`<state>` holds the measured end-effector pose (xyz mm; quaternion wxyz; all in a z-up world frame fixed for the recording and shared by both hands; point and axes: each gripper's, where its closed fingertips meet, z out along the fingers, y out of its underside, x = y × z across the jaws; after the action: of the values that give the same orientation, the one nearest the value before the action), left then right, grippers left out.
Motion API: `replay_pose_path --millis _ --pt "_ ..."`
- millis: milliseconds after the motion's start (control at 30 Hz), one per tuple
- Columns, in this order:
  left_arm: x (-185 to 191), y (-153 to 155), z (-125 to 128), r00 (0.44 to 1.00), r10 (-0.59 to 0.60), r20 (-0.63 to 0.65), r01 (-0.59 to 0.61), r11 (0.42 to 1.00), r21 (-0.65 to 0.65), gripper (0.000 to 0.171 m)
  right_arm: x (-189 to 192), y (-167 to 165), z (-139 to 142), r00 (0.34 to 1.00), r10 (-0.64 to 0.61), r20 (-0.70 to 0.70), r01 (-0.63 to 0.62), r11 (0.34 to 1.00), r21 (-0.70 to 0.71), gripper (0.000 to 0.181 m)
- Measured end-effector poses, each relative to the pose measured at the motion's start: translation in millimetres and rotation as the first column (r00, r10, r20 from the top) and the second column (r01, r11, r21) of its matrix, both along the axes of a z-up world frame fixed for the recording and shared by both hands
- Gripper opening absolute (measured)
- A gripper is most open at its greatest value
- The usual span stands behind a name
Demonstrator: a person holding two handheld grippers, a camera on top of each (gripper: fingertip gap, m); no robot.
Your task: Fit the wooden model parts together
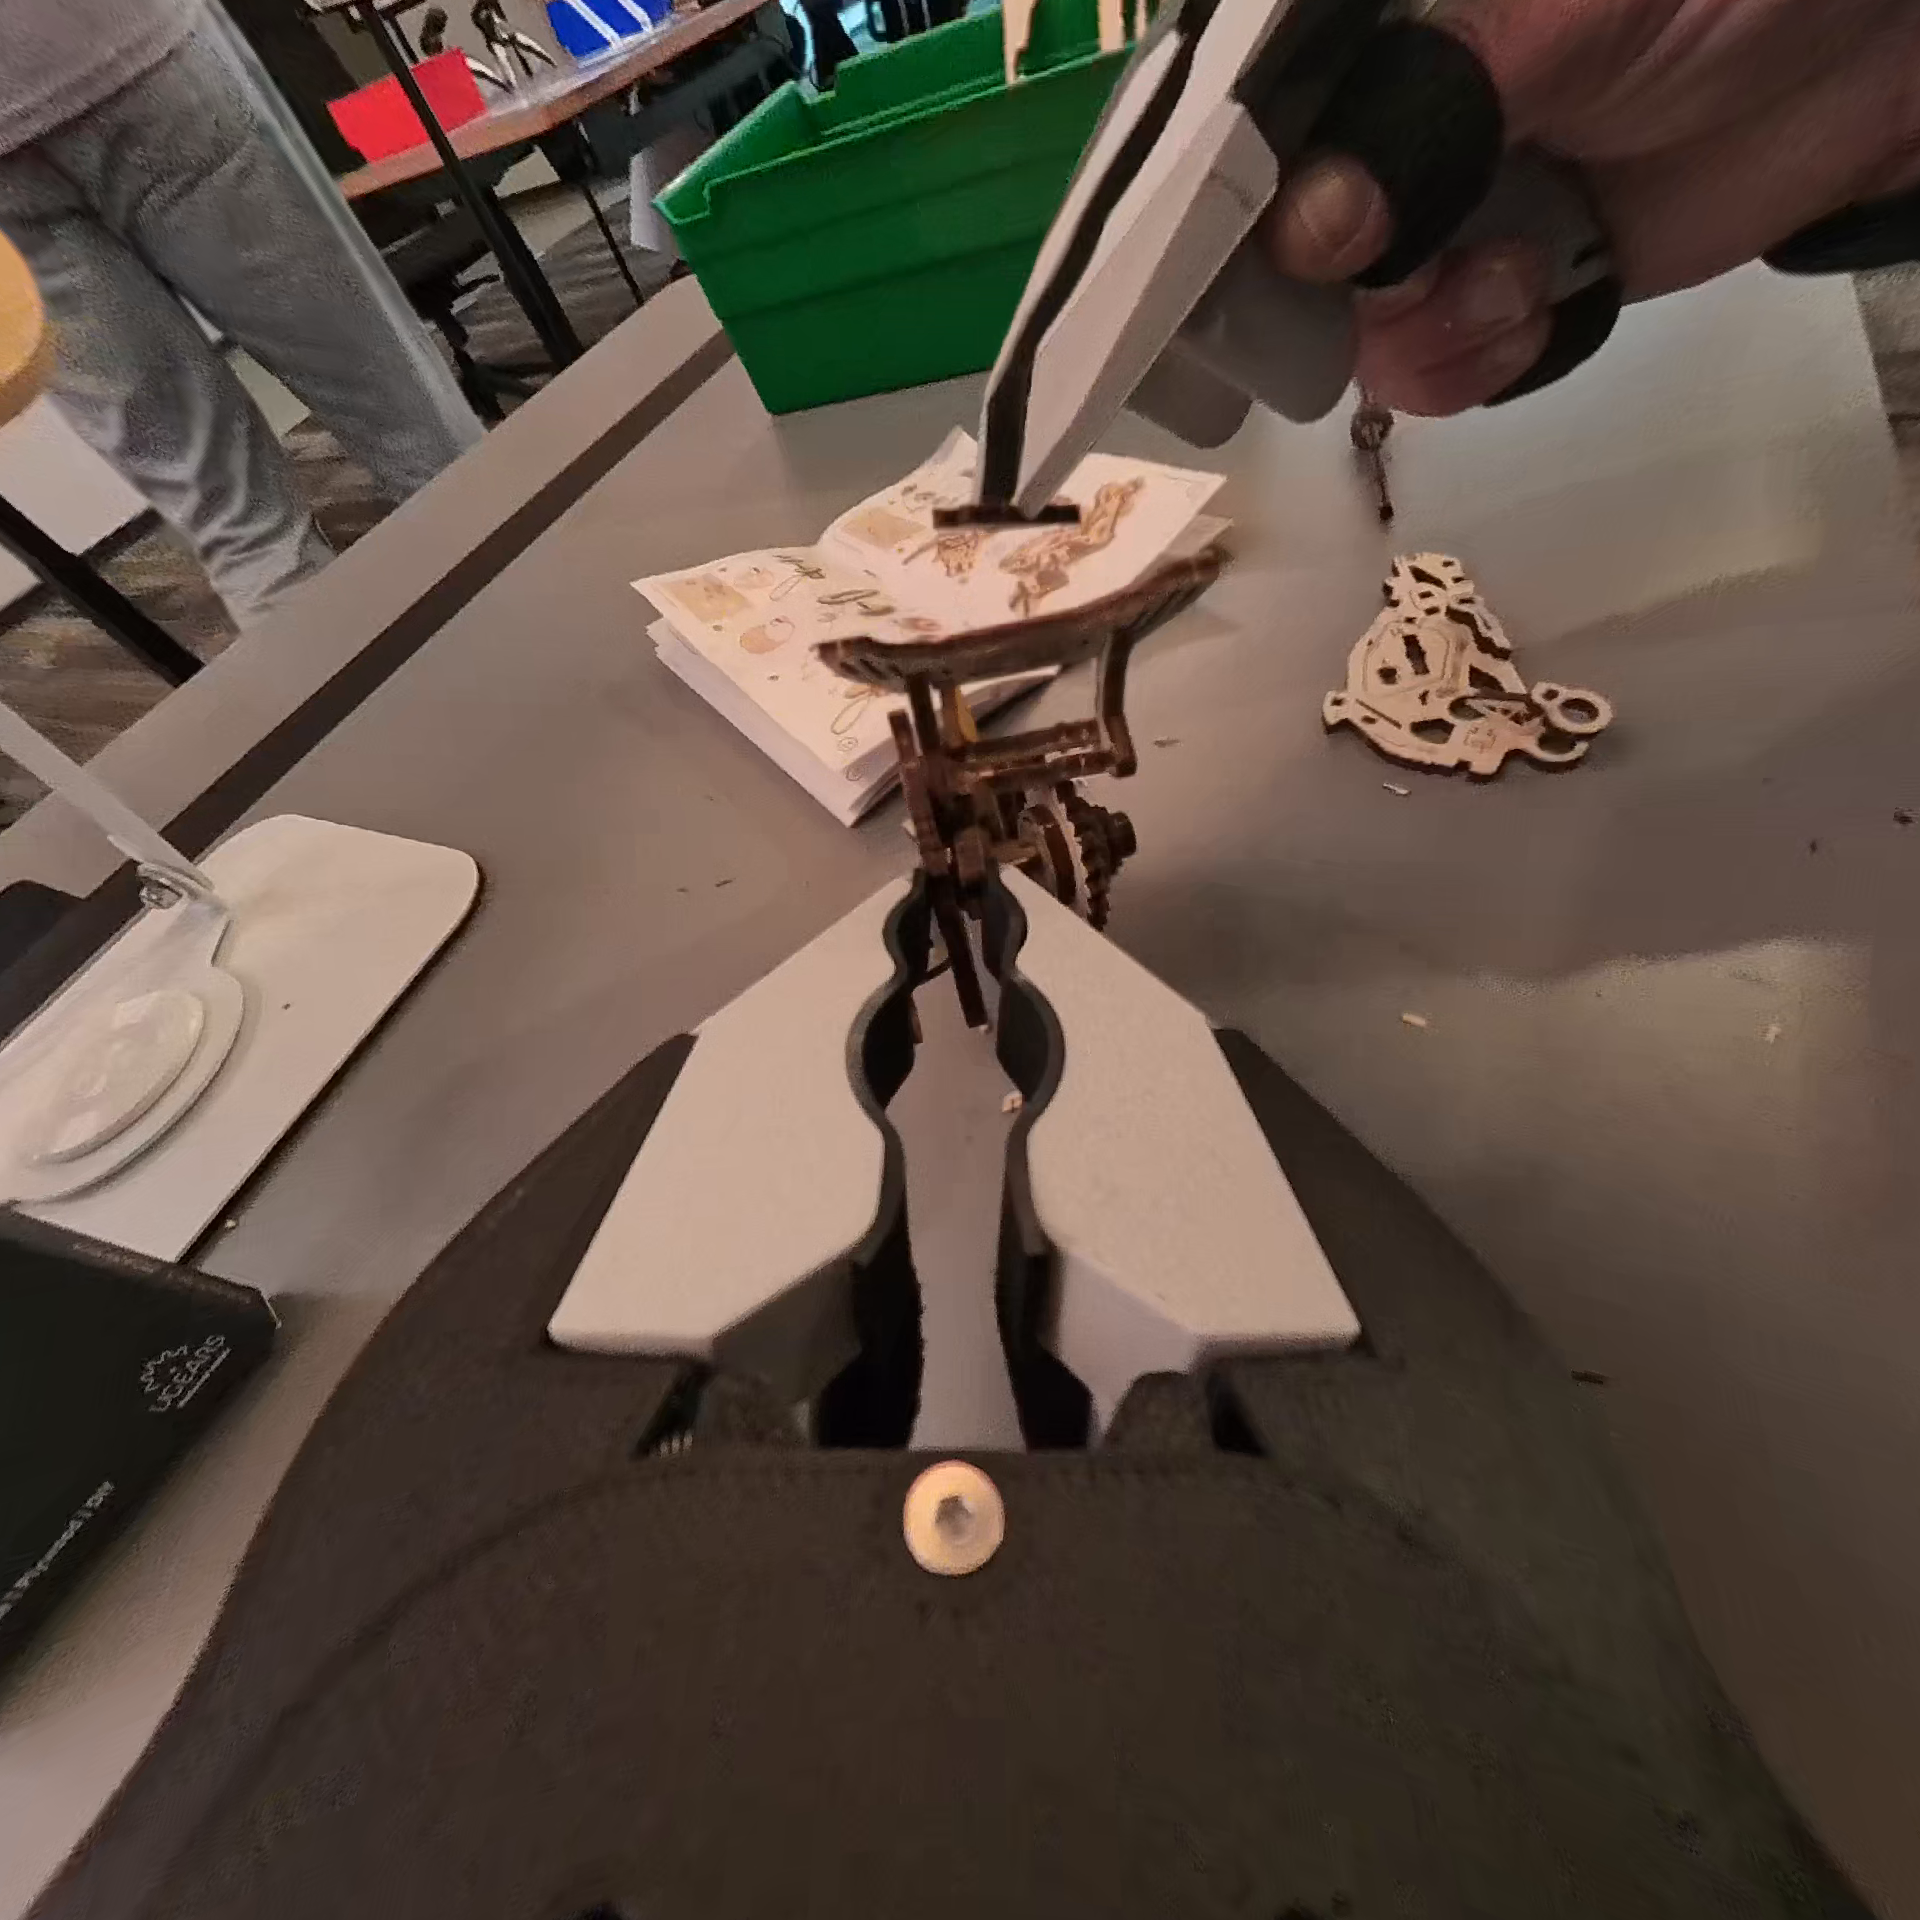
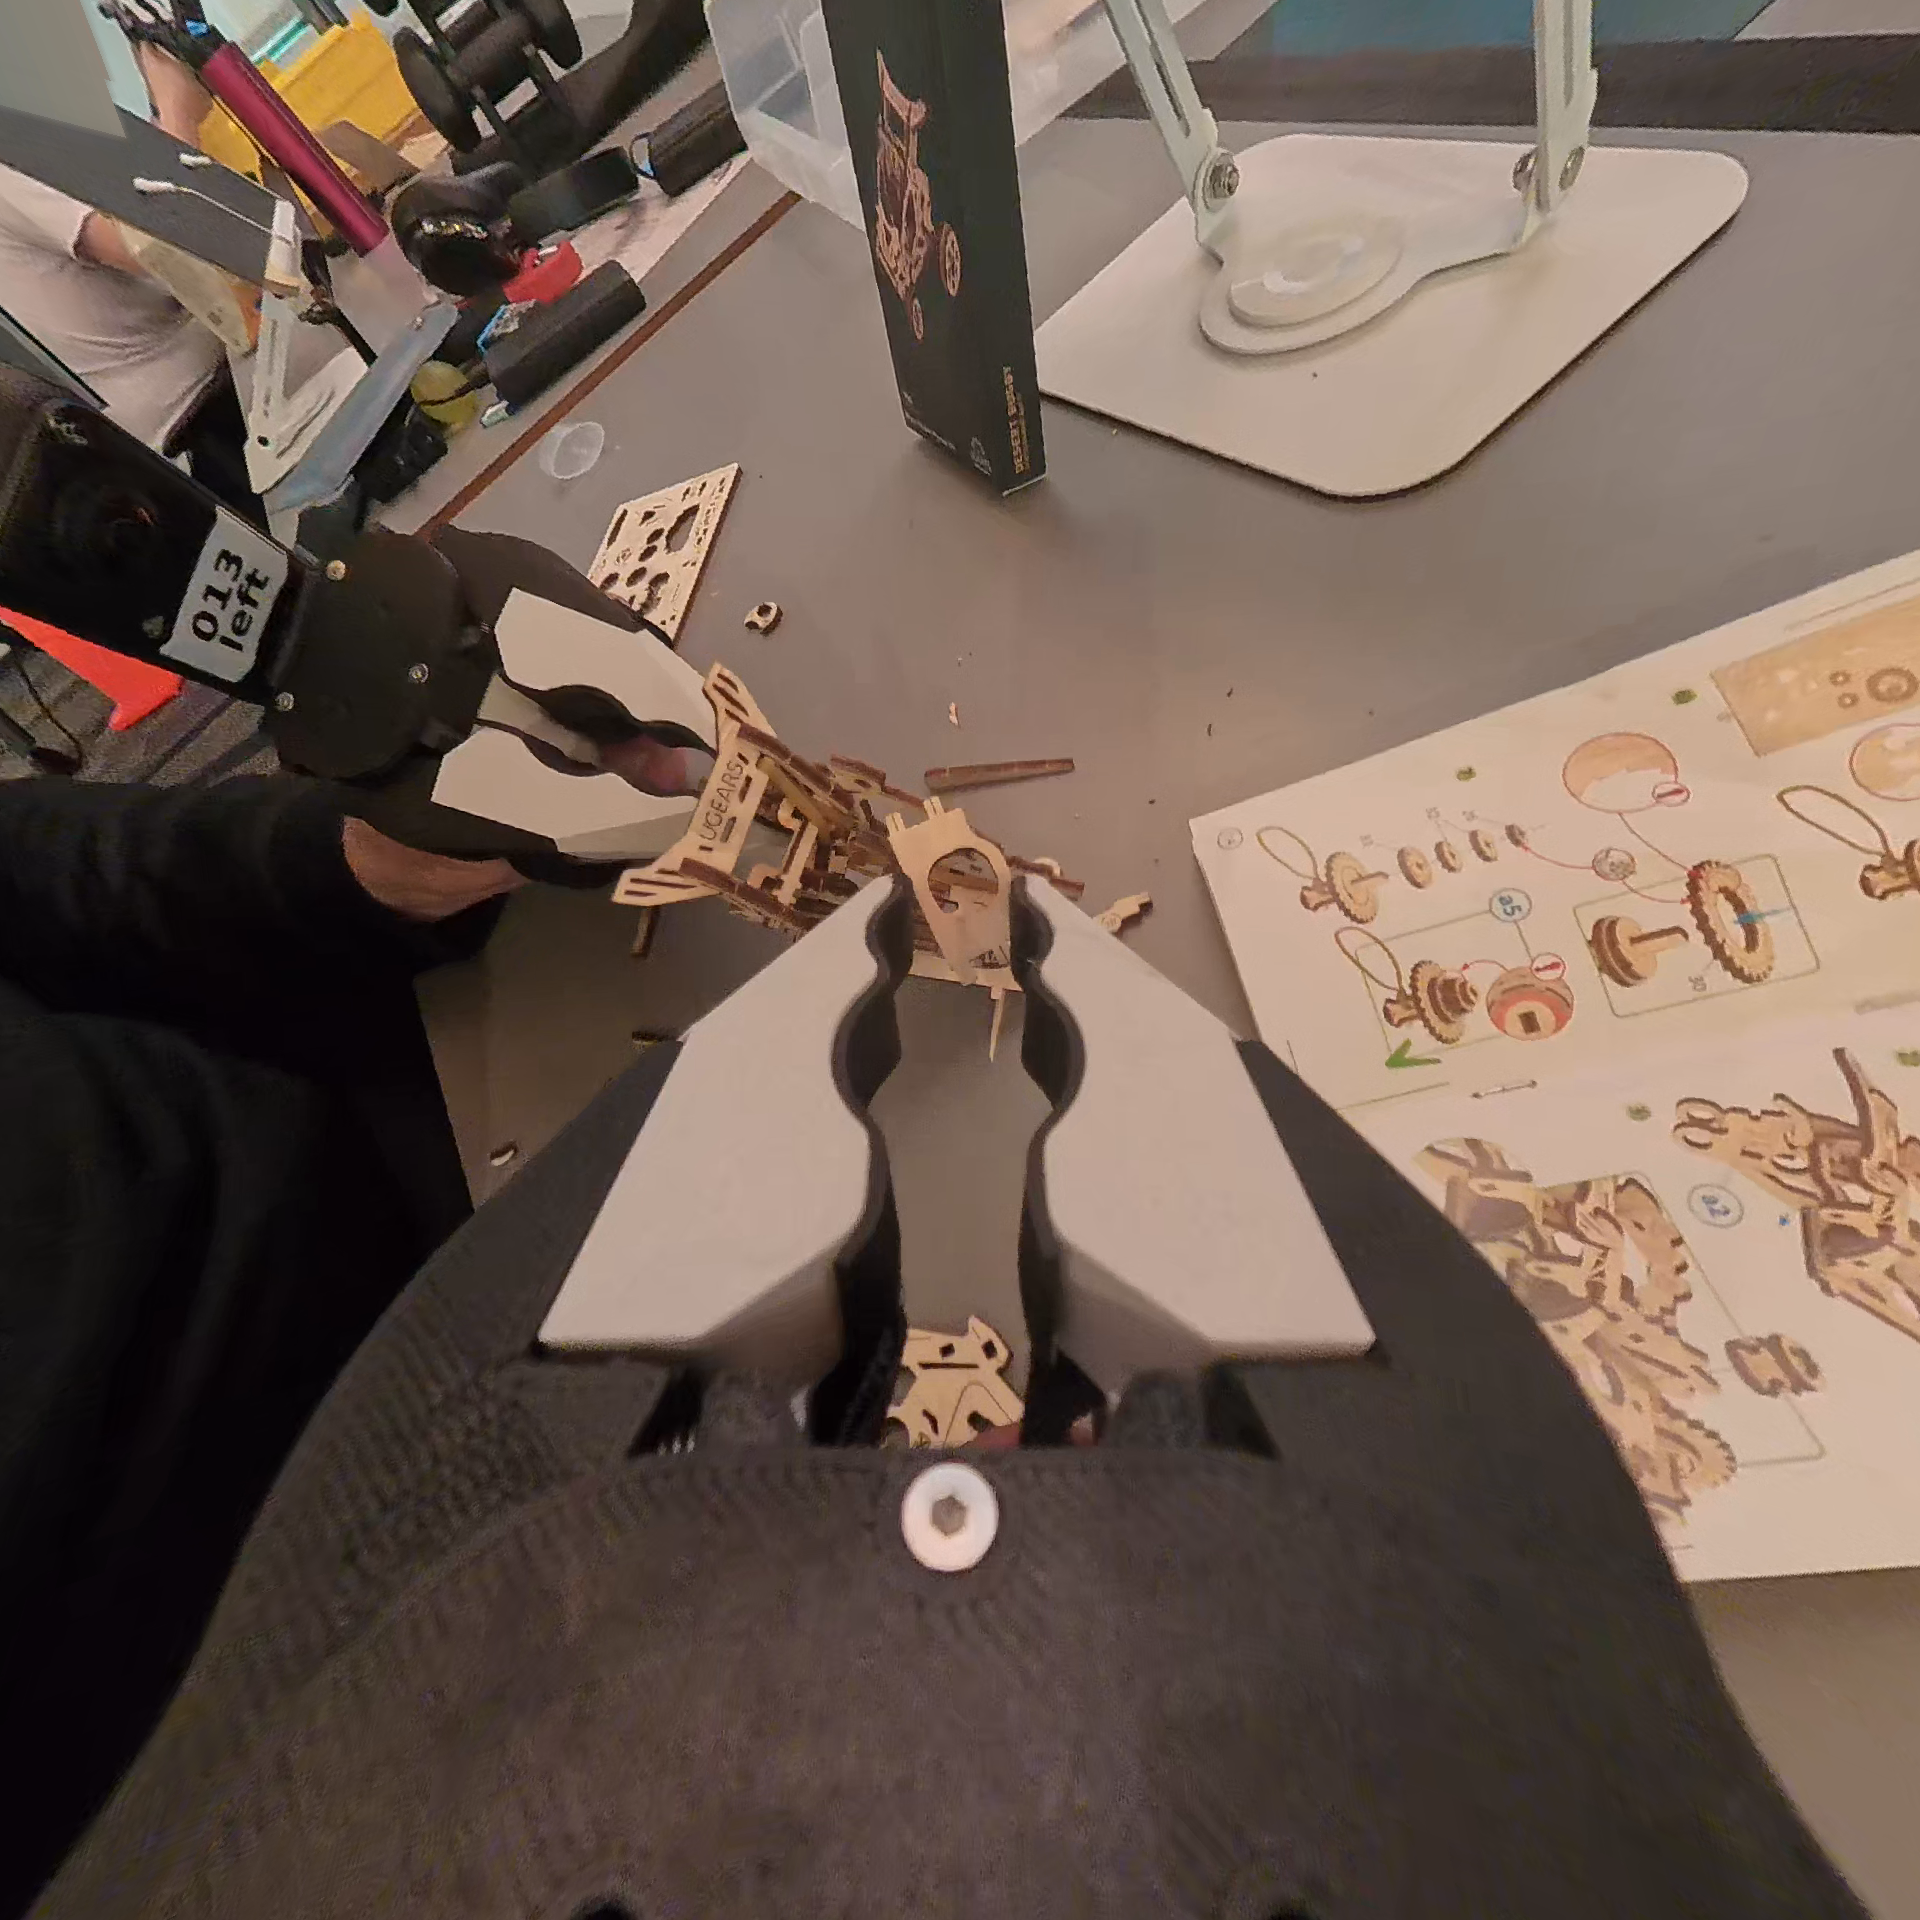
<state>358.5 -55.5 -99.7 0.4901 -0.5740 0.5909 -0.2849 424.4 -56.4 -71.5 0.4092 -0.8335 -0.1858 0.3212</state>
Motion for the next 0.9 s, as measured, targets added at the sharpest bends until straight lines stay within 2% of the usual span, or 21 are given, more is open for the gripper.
replay_pose_path --millis 367,600,700,900 --pt "-10.8 -11.9 -30.9 0.980 -0.033 -0.197 0.034 0.999 0.000 0.007 -4.5 -10.7 -36.8 0.988 0.040 0.147 -0.035 0.999 -0.033 0.015" --pt "-21.9 -17.6 -46.6 0.956 -0.050 -0.290 0.040 0.998 -0.039 0.009 2.1 -13.8 -45.8 0.985 0.043 0.166 -0.034 0.998 -0.053 0.015" --pt "-26.8 -17.9 -49.3 0.948 -0.047 -0.314 0.035 0.998 -0.044 0.010 6.9 -16.6 -55.8 0.972 0.055 0.230 -0.039 0.996 -0.075 0.015" --pt "-46.3 -21.2 -55.8 0.927 -0.060 -0.370 0.029 0.996 -0.090 0.023 9.5 -23.6 -74.6 0.930 0.097 0.356 -0.061 0.992 -0.110 0.015"
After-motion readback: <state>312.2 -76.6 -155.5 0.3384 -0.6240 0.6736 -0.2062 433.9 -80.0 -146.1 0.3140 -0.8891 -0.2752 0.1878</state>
